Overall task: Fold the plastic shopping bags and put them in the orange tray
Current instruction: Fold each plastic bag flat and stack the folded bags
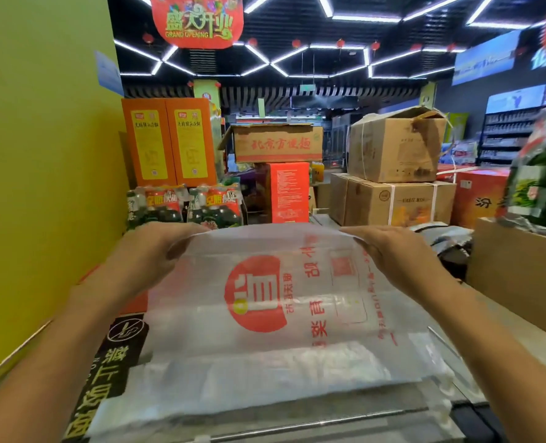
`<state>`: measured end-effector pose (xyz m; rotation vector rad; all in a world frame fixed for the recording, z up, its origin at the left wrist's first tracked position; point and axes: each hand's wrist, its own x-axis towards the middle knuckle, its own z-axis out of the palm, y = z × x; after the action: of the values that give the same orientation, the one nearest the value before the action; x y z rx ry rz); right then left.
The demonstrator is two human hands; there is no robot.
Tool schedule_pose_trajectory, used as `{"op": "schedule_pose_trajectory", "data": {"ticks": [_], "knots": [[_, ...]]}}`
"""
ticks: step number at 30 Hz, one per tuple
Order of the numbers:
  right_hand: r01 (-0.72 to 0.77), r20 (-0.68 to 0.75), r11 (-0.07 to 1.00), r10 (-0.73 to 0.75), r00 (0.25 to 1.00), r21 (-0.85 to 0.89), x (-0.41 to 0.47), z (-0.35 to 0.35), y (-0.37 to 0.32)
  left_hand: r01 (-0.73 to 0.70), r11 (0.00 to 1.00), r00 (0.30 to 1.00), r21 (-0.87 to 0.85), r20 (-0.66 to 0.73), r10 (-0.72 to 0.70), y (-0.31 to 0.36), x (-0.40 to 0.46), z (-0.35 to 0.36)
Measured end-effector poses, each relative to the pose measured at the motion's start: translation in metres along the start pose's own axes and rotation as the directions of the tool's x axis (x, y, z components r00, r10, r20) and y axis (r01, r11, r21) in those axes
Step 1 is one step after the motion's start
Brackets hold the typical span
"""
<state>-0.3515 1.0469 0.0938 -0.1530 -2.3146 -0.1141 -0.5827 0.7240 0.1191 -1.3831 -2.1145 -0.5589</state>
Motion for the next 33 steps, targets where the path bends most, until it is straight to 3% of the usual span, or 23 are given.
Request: {"op": "schedule_pose_trajectory", "data": {"ticks": [5, 10, 15, 21, 27, 31, 33], "knots": [[-0.021, 0.121, 0.999, 0.018, 0.992, 0.026, -0.026, 0.072, 0.014, 0.088, 0.995, 0.977, -0.054, 0.201, -0.076, -0.028, -0.023, 0.078], [-0.028, 0.305, 0.999, 0.017, 0.952, 0.031, -0.052, 0.118, 0.017, 0.119, 0.993, 0.938, 0.006, 0.326, -0.115, -0.051, -0.049, 0.142], [-0.073, 0.464, 0.993, 0.021, 0.886, 0.095, -0.064, 0.143, 0.019, 0.126, 0.992, 0.901, -0.013, 0.42, -0.108, -0.062, -0.069, 0.167], [-0.088, 0.496, 0.99, 0.024, 0.868, 0.106, -0.071, 0.151, 0.015, 0.118, 0.993, 0.885, 0.009, 0.452, -0.109, -0.047, -0.077, 0.169], [-0.11, 0.492, 0.994, 0.084, 0.867, 0.024, -0.07, 0.146, 0.01, 0.148, 0.985, 0.901, 0.089, 0.398, -0.171, -0.047, -0.081, 0.17], [-0.168, 0.43, 0.986, 0.154, 0.89, -0.006, -0.069, 0.144, 0.011, 0.178, 0.983, 0.983, 0.043, 0.043, -0.18, -0.046, -0.078, 0.162], [-0.177, 0.399, 0.984, 0.164, 0.902, -0.005, -0.07, 0.145, 0.011, 0.172, 0.984, 0.985, 0.046, -0.011, -0.172, -0.042, -0.078, 0.16]]}}
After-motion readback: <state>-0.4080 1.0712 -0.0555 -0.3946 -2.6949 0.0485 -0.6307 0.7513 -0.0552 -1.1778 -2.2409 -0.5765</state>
